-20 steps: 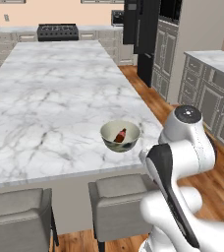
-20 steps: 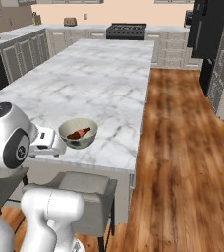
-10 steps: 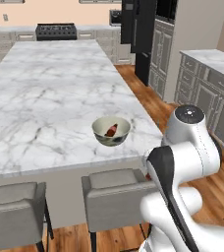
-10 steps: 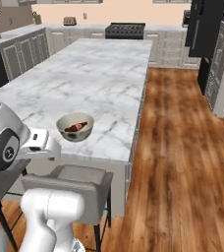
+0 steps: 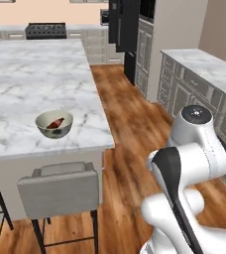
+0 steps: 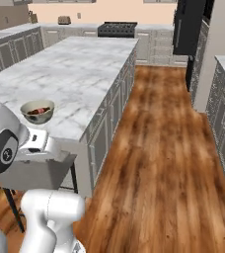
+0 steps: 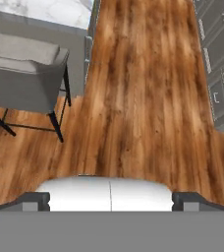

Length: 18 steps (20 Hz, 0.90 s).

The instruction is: Open the fridge, grab two sodas, and place both sodas inside the bowl with ice on the dining counter.

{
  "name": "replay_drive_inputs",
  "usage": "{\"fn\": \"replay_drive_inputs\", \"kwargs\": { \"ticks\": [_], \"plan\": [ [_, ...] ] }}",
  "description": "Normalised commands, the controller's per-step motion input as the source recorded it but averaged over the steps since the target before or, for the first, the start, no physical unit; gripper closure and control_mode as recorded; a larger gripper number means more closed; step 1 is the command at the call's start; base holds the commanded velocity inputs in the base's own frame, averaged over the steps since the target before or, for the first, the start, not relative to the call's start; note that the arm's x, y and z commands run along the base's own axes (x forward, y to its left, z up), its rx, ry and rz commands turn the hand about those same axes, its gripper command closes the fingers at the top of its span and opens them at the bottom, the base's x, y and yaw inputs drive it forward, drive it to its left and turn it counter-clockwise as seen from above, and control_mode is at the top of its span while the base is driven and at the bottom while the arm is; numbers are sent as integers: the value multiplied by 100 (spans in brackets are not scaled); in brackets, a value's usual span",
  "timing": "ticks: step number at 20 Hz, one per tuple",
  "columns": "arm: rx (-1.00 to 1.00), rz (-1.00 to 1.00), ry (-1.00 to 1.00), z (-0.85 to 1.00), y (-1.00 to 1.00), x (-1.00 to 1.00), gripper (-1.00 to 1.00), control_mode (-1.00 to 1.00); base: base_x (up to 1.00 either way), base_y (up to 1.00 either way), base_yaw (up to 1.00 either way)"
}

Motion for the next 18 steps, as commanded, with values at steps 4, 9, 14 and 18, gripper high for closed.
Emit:
{"fn": "replay_drive_inputs", "kwargs": {
  "ticks": [4, 9, 14, 18],
  "plan": [
    [0, 0, 0, 0, 0, 0, -100, 100, 39, -100, 20],
    [0, 0, 0, 0, 0, 0, -100, 100, 80, -100, 17],
    [0, 0, 0, 0, 0, 0, -100, 100, 100, -78, 3],
    [0, 0, 0, 0, 0, 0, -100, 100, 100, -26, -4]
  ]
}}
